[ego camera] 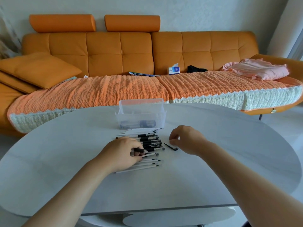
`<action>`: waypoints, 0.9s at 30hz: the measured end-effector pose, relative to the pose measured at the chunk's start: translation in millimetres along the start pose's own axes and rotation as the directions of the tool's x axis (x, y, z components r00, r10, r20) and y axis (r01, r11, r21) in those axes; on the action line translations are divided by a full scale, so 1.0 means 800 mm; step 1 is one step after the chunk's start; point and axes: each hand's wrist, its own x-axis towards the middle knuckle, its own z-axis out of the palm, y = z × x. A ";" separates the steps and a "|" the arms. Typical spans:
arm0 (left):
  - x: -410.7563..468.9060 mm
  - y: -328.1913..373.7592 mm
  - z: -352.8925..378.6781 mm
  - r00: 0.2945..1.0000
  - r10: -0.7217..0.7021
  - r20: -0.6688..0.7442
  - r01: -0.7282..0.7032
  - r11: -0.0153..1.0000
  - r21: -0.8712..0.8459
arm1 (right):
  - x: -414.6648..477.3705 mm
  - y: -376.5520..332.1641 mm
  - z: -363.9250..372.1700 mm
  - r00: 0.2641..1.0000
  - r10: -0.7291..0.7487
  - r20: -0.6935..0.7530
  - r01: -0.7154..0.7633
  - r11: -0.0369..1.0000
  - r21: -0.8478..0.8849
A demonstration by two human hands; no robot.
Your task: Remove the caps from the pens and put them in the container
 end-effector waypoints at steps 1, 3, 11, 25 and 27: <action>0.000 0.000 0.000 1.000 -0.004 0.009 0.004 1.000 -0.008 | 0.002 -0.001 0.000 1.000 -0.004 0.018 0.004 1.000 0.011; 0.002 -0.003 0.001 1.000 -0.013 0.025 0.013 1.000 -0.021 | 0.005 -0.001 -0.001 0.998 -0.006 0.061 0.004 0.999 0.043; 0.009 -0.010 -0.002 0.997 -0.019 0.079 0.022 0.999 -0.043 | 0.020 -0.017 -0.006 0.996 -0.060 -0.069 0.062 0.998 0.019; 0.018 -0.026 -0.013 0.999 -0.025 -0.025 0.023 0.998 -0.060 | 0.069 -0.051 0.030 0.950 -0.307 -0.050 0.268 0.889 -0.371; 0.018 -0.032 -0.013 0.998 -0.030 -0.059 0.029 0.999 -0.021 | 0.074 -0.051 0.033 0.953 -0.300 -0.044 0.256 0.873 -0.415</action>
